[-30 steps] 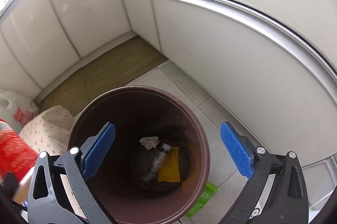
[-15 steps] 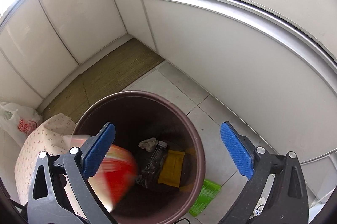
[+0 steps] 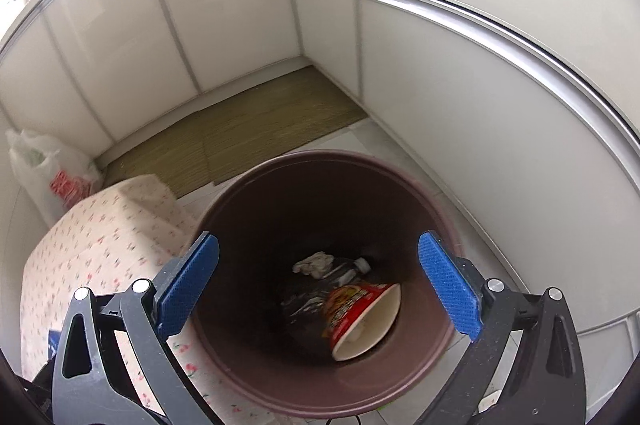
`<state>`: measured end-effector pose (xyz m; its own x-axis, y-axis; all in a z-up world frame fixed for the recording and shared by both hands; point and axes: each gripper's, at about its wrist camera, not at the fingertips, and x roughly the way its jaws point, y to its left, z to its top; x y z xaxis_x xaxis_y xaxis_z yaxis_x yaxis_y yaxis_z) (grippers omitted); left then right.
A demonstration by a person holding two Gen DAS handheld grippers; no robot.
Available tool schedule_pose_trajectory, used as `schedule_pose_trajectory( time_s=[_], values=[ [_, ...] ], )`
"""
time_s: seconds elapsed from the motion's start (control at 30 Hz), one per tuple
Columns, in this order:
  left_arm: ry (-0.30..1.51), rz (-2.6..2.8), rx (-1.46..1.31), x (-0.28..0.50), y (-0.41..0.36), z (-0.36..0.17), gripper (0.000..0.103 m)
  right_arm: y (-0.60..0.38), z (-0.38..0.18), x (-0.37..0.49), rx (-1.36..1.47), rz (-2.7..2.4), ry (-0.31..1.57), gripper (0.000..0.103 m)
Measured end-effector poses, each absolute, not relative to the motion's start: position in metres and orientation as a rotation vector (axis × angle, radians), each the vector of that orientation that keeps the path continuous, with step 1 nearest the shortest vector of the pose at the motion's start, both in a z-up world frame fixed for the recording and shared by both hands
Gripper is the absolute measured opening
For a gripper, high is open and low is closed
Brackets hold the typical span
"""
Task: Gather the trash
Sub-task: 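Drop the red noodle cup into the bin by opening the left gripper, then grasp the white wrapper packet with the left gripper beside the blue box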
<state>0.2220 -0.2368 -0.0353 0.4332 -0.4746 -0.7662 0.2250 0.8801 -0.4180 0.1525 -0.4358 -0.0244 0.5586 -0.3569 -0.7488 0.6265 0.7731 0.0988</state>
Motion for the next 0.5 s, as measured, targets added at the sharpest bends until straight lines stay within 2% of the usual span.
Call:
schedule_pose_trajectory(
  time_s=[0.5],
  values=[
    [1.001,-0.231,-0.409,0.218,-0.115,-0.039,0.075,-0.325,-0.020,0.187,0.166,-0.363,0.815,0.096]
  ],
)
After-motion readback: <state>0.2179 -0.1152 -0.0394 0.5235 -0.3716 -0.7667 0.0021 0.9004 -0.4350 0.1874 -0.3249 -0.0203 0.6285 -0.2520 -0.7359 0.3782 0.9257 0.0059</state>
